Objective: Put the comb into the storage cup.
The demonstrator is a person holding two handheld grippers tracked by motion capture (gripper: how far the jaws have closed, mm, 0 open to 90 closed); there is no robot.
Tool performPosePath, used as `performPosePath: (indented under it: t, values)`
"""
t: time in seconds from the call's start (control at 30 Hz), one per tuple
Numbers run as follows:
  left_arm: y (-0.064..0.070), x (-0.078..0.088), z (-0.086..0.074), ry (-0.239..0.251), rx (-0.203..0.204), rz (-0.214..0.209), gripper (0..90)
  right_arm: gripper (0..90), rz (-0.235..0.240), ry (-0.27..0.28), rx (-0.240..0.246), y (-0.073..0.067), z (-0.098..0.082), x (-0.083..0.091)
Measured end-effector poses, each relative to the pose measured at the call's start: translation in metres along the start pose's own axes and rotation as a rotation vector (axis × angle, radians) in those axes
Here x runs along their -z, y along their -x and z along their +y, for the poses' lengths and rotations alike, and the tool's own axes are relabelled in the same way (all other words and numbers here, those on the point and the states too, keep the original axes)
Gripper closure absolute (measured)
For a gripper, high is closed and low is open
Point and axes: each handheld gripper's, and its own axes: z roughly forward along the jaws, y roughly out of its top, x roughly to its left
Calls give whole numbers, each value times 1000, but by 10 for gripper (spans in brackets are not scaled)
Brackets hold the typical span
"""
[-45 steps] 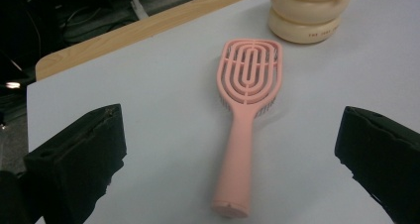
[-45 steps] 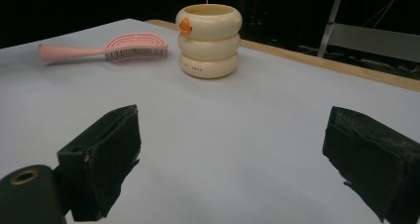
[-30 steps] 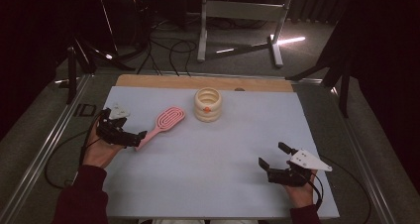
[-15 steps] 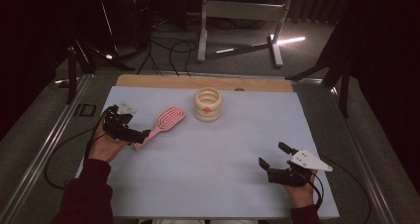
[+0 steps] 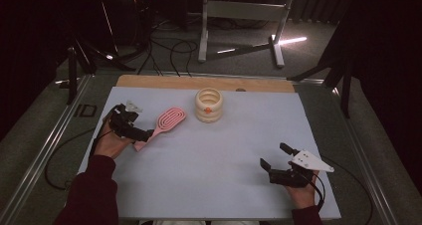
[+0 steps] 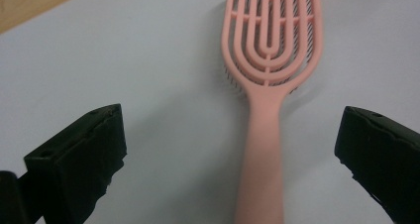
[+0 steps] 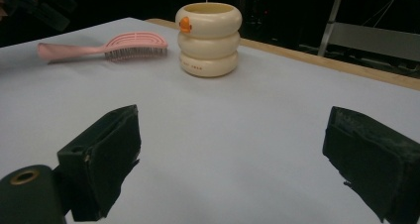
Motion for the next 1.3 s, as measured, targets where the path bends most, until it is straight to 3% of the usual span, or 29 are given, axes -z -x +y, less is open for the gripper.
performPosePath:
  t: [0.57,1.3]
  values:
    - [-1,-23,5,-91,3,-8,3,79,-1,-11,-2,0,-1,-1]
    - [1,-39,19,-191,11,-27,10,79,2,-8,-1,0,0,-1]
